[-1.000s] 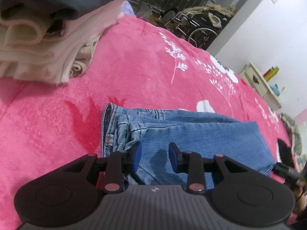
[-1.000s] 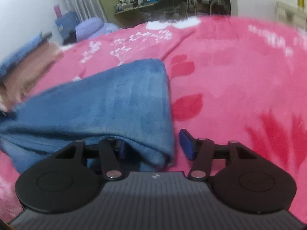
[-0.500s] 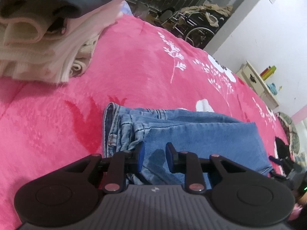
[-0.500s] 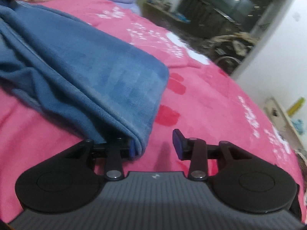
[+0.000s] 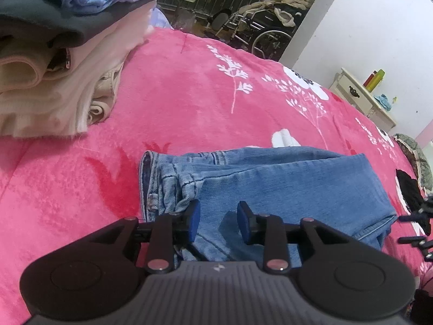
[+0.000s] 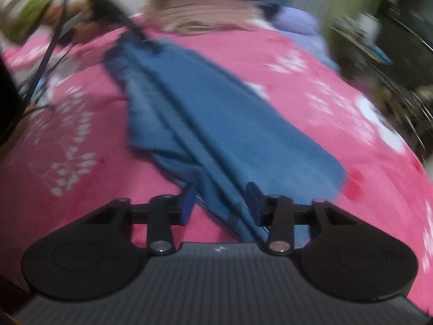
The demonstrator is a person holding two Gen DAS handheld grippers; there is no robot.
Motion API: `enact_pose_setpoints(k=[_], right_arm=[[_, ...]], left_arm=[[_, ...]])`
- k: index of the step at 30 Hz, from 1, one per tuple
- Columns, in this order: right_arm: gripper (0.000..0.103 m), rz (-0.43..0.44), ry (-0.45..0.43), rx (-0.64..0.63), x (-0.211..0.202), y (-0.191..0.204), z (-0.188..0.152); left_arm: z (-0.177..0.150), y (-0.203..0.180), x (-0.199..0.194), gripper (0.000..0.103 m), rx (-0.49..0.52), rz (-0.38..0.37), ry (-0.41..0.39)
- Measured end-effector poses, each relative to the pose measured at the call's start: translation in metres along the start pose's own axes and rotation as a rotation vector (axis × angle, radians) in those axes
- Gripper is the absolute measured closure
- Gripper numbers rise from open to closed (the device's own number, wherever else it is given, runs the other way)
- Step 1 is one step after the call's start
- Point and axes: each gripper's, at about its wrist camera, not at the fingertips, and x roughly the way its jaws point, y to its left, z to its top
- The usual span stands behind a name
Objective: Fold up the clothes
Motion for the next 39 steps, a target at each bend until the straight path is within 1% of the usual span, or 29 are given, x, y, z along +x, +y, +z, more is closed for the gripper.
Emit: enact_pose_setpoints(k=[1,2,4,5,6,8,11,14,16,19,21,23,26,29,32,35,38,39], right_arm=[[0.076,0.016,0.005,-0.038,0.008,0.004,0.003],[0.082,0.030,0.010,-0.074,0.016,0.008,0.007],[0.088,0.030,0.040,-0.107,0.031,0.006,0.006],[0.094,0.030,0.055,-0.122,0.038,0.005,0.006],[0.096,0.035,0.063,-0.126,0.041,0.004,0.005],[0.096,0.042,0.069,-0.163,0.041,0.006,0.004],[0.096,0.018,0.071,-0.250,0.038,0.018,0.001],[0.096,0.035,0.045,-0.266,0.032,0.023,0.005],[0.096,0.003,0.061,-0.309,0.041,0.025,0.000],[0.096,-0.013,0.068,-0.375,0.047,0.029,-0.006],[0.103,-0.011,0.075,-0.411,0.045,0.030,-0.007],[0.103,-0.002,0.080,-0.421,0.036,0.028,-0.005],[0.103,-0.012,0.105,-0.445,0.028,0.025,-0.010],[0.103,-0.017,0.135,-0.473,0.033,0.027,-0.023],[0.103,-0.012,0.221,-0.518,0.040,0.028,-0.040],[0.103,0.034,0.242,-0.450,0.024,0.018,-0.033],[0.103,0.092,0.159,-0.313,0.004,0.005,-0.003],[0.103,0.112,0.108,-0.273,0.003,0.004,0.008]], left_arm=[[0.000,0.000,0.000,0.072,0.000,0.001,0.000],[0.000,0.000,0.000,0.072,0.000,0.001,-0.001],[0.000,0.000,0.000,0.072,-0.001,0.002,-0.002],[0.000,0.000,0.000,0.072,0.000,0.000,-0.001],[0.000,0.000,0.000,0.072,0.000,-0.002,-0.001],[0.000,0.001,0.000,0.072,-0.001,-0.006,0.000],[0.000,0.002,0.000,0.072,-0.006,-0.009,-0.001],[0.000,0.002,0.000,0.072,-0.004,-0.007,-0.002],[-0.001,0.003,0.000,0.072,-0.008,-0.010,-0.001],[-0.001,0.004,-0.001,0.072,-0.007,-0.010,0.001],[0.000,0.004,0.000,0.072,-0.006,-0.009,0.001],[0.000,0.004,0.000,0.072,-0.006,-0.011,-0.001],[-0.001,0.006,-0.001,0.072,-0.002,-0.016,-0.002],[0.000,0.006,0.000,0.072,0.002,-0.020,-0.001],[-0.001,0.006,-0.001,0.072,0.012,-0.019,-0.002],[-0.001,0.005,0.000,0.072,0.021,-0.020,-0.002],[0.000,0.007,0.000,0.072,0.015,-0.027,-0.001],[0.000,0.007,-0.001,0.072,0.014,-0.029,0.000]])
